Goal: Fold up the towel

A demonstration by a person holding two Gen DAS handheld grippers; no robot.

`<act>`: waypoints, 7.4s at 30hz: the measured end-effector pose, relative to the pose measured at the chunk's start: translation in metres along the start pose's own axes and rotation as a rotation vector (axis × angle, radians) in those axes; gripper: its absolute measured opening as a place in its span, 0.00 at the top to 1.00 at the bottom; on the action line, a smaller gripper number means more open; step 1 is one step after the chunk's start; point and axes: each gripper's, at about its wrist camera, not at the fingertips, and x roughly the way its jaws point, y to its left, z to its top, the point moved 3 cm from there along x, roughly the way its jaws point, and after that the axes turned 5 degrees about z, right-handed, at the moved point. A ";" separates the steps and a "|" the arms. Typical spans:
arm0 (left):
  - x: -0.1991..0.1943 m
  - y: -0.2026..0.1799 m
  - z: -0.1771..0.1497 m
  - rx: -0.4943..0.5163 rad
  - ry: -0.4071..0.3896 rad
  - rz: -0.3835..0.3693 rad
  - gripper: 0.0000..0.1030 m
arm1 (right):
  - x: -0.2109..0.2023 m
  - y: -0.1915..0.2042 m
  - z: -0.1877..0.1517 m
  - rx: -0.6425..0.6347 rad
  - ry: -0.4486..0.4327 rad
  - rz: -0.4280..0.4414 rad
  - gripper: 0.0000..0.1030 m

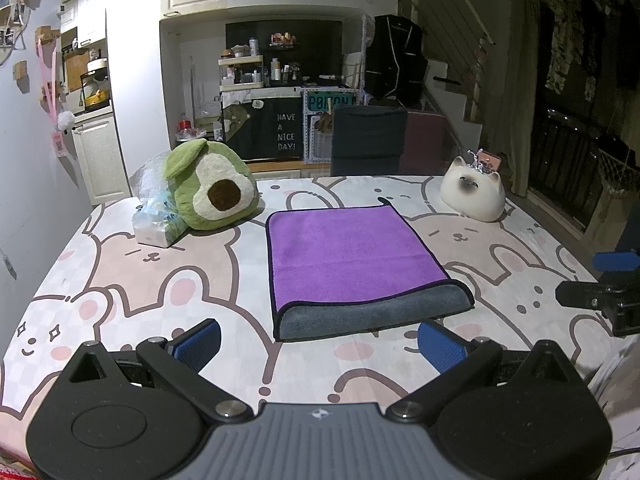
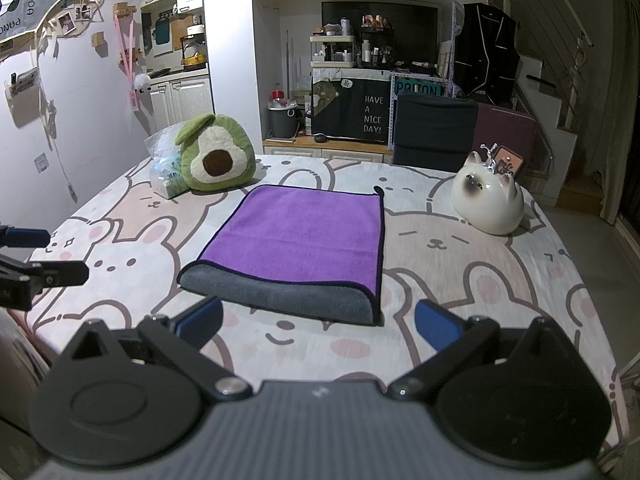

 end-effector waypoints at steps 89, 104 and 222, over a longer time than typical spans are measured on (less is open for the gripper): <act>0.196 0.065 0.060 -0.082 0.012 0.022 0.00 | 0.132 -0.067 0.041 -0.065 -0.040 -0.008 0.00; 0.230 0.059 0.038 -0.034 0.172 -0.185 0.15 | 0.174 -0.092 0.023 0.093 0.179 0.274 0.05; 0.436 0.069 0.171 -0.053 0.236 -0.102 0.91 | 0.362 -0.134 0.157 0.127 0.163 0.075 0.93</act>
